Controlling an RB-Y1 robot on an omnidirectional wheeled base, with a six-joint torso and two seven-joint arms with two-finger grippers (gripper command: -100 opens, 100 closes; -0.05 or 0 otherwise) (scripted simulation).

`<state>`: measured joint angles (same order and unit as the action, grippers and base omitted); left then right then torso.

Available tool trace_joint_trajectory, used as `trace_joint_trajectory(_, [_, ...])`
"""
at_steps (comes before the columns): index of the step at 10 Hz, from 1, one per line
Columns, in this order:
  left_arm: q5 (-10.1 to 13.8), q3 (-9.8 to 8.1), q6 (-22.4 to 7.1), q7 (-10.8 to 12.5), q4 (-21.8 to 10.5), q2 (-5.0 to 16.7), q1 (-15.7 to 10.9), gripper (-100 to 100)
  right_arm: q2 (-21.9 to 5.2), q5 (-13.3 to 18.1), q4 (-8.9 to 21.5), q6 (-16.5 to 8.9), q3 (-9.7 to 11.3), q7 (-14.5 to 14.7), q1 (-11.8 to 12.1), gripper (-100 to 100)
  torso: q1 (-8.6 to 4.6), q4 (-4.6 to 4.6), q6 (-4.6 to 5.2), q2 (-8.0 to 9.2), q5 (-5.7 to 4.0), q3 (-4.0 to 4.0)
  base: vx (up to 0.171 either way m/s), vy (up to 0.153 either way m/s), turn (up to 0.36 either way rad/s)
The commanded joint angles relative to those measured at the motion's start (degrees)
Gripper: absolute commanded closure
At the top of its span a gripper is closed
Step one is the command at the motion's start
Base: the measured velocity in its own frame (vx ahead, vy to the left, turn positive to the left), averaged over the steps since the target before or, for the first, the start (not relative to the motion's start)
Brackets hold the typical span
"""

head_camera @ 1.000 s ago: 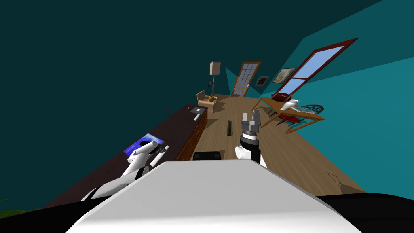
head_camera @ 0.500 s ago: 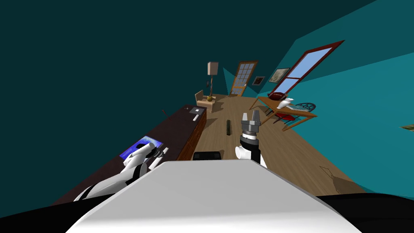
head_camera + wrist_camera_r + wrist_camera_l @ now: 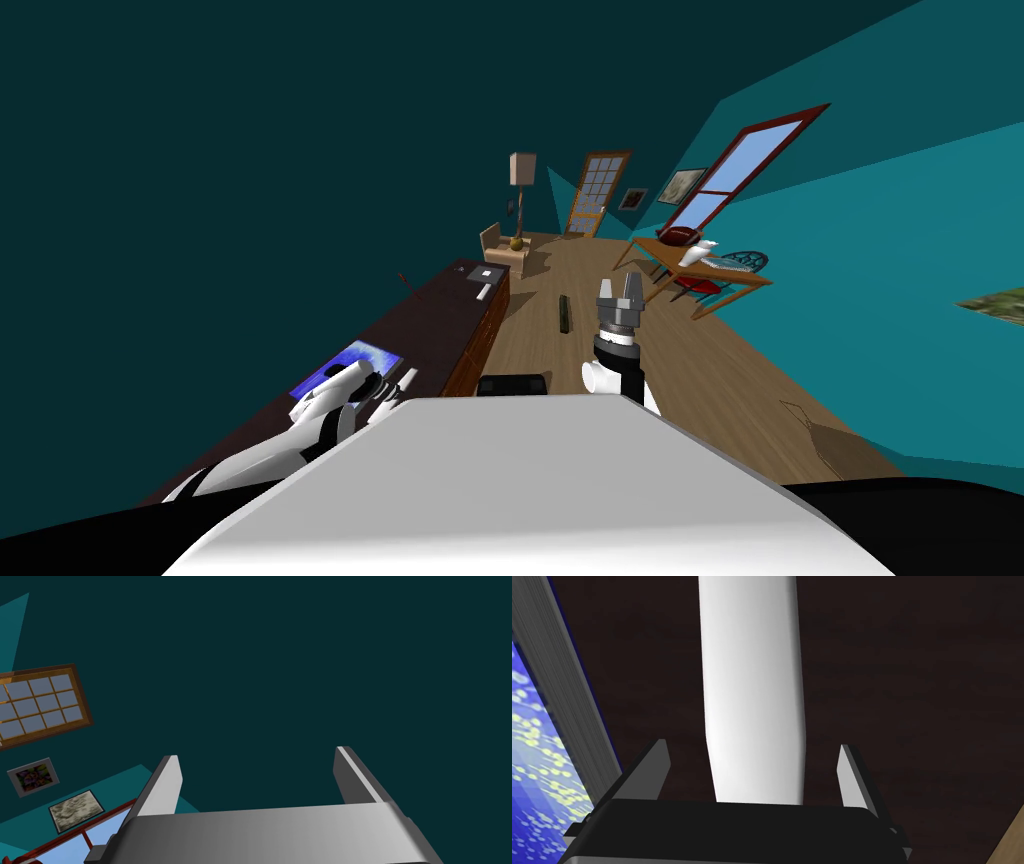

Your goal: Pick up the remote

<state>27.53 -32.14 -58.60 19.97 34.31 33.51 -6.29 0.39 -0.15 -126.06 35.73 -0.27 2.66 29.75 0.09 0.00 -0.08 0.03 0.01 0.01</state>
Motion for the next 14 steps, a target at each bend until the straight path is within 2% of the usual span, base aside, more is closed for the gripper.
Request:
trace_joint_trajectory(1, [0.4,-0.53,-0.5,0.0,-1.7,0.5,0.0,-100,0.0,0.0,0.0,0.0,0.0,0.0,0.0,0,0.0,0.0,0.0,0.0,0.0,0.0,0.005,0.028,-0.027])
trace_joint_trajectory(2, [0.6,-0.92,-1.1,0.1,-2.9,0.7,0.0,-100,0.0,0.0,0.0,0.0,0.0,0.0,0.0,0,-0.02,0.0,0.0,0.0,-0.01,0.0,0.005,0.038,-0.055])
trace_joint_trajectory(3, [0.5,-0.67,-0.8,0.1,-1.9,0.5,0.1,-100,0.0,0.0,0.0,0.0,0.0,0.0,0.0,0,0.01,0.0,0.0,0.0,0.0,0.0,0.002,0.02,-0.012])
trace_joint_trajectory(4, [0.5,-0.72,-1.0,0.2,-2.0,0.5,0.1,0,0.0,0.0,0.0,0.0,0.0,0.0,0.0,0,-0.05,0.0,0.0,0.0,-0.01,0.0,0.0,0.0,0.0])
trace_joint_trajectory(5, [3.4,2.15,0.1,-2.0,-1.5,1.2,1.0,-100,0.0,0.0,0.0,0.0,0.0,0.0,0.0,0,-0.11,0.0,0.0,0.01,-0.03,0.01,0.125,0.007,0.349])
trace_joint_trajectory(6, [3.5,2.68,0.1,-2.0,-1.5,1.2,1.0,-100,0.0,0.0,0.0,0.0,0.0,0.0,0.0,0,-0.11,-0.06,-0.09,-0.33,-0.03,-0.17,0.161,0.004,0.224])
trace_joint_trajectory(7, [5.9,4.9,1.2,-4.2,-1.0,1.8,2.0,-100,0.0,0.0,0.0,0.0,0.0,0.0,0.0,0,-0.12,-0.11,0.0,-0.5,-0.03,-0.28,0.152,-0.043,0.339])
trace_joint_trajectory(8, [6.5,6.08,1.2,-4.2,-1.0,1.8,2.0,-100,0.0,0.0,0.0,0.0,0.0,0.0,0.0,0,-0.31,-0.13,-0.06,-0.5,-0.04,-0.3,0.07,-0.091,0.249])
trace_joint_trajectory(9, [8.7,8.04,2.3,-6.4,-0.6,2.4,2.9,-100,0.0,0.0,0.0,0.0,0.0,0.0,0.0,0,-0.42,-0.08,-0.01,-0.31,-0.09,-0.19,0.102,-0.091,0.321])
trace_joint_trajectory(10, [9.5,9.47,2.3,-6.4,-0.6,2.4,2.9,-100,0.0,0.0,0.0,0.0,0.0,0.0,0.0,0,-0.47,-0.08,-0.05,-0.33,-0.09,-0.2,0.066,-0.073,0.224])
trace_joint_trajectory(14, [9.5,9.47,2.3,-6.4,-0.6,2.4,2.9,-100,0.0,0.0,0.0,0.0,0.0,0.0,0.0,0,-0.12,-0.01,0.02,-0.01,-0.02,-0.01,-0.002,0.001,-0.005])
